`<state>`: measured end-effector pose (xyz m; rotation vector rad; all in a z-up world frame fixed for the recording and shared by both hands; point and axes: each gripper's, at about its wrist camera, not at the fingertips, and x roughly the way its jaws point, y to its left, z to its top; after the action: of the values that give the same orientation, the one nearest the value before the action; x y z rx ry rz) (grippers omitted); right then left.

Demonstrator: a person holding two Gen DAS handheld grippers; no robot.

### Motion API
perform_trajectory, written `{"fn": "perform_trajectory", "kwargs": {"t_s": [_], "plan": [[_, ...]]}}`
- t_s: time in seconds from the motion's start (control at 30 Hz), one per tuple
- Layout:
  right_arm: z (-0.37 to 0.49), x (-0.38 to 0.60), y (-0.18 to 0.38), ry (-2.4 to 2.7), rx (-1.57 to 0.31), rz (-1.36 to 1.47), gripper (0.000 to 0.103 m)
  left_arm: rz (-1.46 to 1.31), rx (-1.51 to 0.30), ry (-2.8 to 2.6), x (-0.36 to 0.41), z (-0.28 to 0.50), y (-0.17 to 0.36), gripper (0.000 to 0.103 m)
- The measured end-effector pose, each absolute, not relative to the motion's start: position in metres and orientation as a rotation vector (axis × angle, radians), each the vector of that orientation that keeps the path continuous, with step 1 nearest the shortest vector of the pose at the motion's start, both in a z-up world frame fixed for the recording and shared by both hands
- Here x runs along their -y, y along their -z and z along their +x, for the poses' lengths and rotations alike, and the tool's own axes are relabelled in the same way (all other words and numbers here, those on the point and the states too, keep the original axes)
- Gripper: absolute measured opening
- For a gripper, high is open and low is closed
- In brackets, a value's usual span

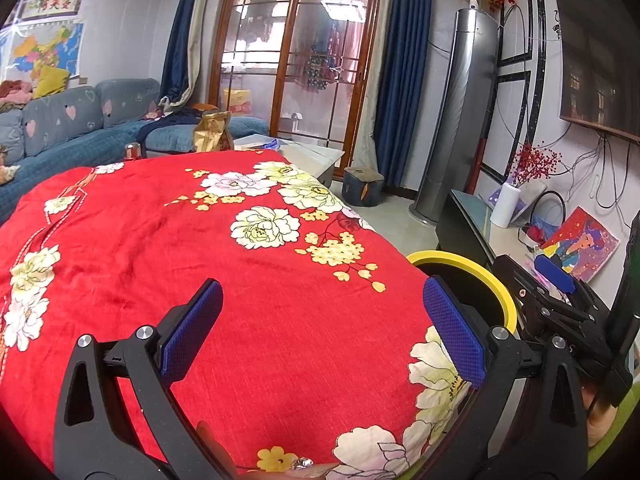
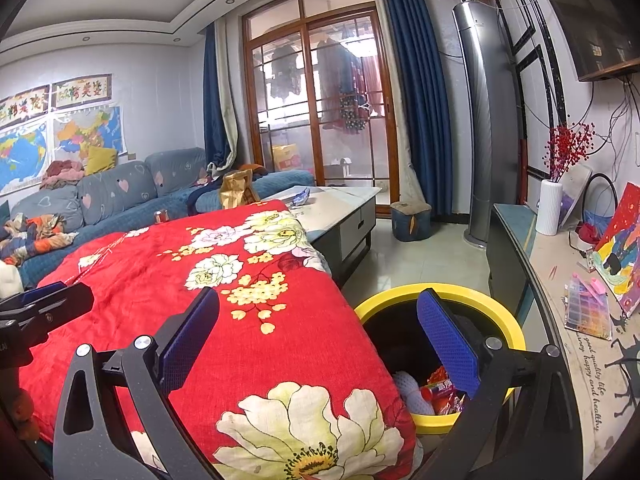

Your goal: Collect trash

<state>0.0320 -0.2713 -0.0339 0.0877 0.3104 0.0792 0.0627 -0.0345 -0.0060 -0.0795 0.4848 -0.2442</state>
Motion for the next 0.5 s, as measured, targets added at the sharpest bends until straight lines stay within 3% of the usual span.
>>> {"fn": "perform_trajectory", "kwargs": {"t_s": [0.5], "plan": [[0.032,0.2712,0.0336,-0.077,-0.311,0.087,0.096,-0.082,-0.49,0.245,0.0397,0.0595,0.0069,0.092]]}}
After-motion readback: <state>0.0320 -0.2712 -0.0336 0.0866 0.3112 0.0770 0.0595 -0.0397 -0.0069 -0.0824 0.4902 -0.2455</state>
